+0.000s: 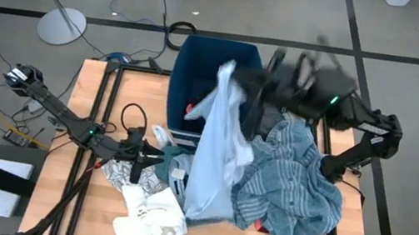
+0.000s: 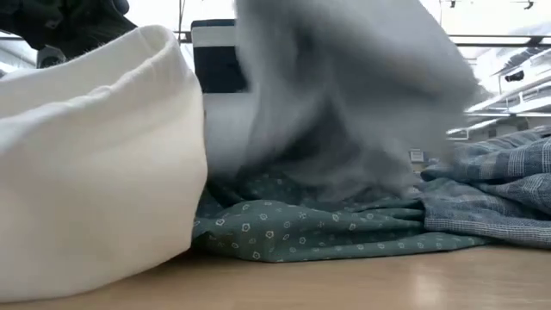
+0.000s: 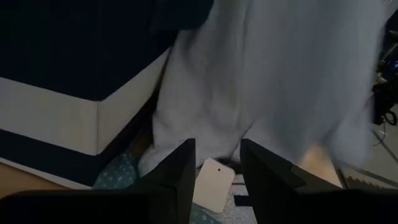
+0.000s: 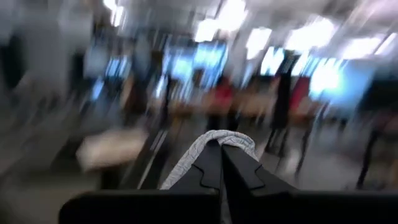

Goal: Sort clothes
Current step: Put the white pattern polo shirt into the blue bin

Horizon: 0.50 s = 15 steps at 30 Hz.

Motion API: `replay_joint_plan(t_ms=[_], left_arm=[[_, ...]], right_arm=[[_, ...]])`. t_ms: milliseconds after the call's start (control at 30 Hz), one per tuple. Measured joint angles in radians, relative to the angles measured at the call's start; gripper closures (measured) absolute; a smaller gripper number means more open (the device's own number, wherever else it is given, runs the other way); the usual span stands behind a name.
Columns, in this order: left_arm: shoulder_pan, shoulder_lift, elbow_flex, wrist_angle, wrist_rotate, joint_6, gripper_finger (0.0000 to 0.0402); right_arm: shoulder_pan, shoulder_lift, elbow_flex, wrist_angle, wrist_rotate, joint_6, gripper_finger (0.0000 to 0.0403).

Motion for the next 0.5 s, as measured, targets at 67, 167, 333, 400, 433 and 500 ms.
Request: replay_joint_plan(t_ms=[67,167,333,400,433,500], left_arm=[[0.0,0.0,0.0,0.003,-0.002,0.007,0.027],[0.0,0.0,0.0,0.005,-0.002,0.007,0.027],[0.0,0.0,0.0,0.004,-0.009,0.016,0.027],[0.0,0.0,0.0,0.005,-0.022,0.031,0.027],[0.0,0.0,0.0,0.004,-0.026,0.034,0.027],[0.0,0.0,0.0,0.004,-0.032,0.034,0.027]], right_arm=[[-0.069,0.0,0.002,0.172,-0.048,-0.061,0.0403],[-0.181,0.015,0.004,0.381,-0.135,-0.061,0.0403],[-0.339,0.099,0.005,0.65,-0.274,0.051,0.0403],[-0.382,0.151,0.036,0.701,-0.279,0.084,0.0403],[-0.4,0.179,0.06,0.696,-0.28,0.088,0.0403],[-0.43,0.224,0.109,0.613,-0.279,0.089,0.0403]])
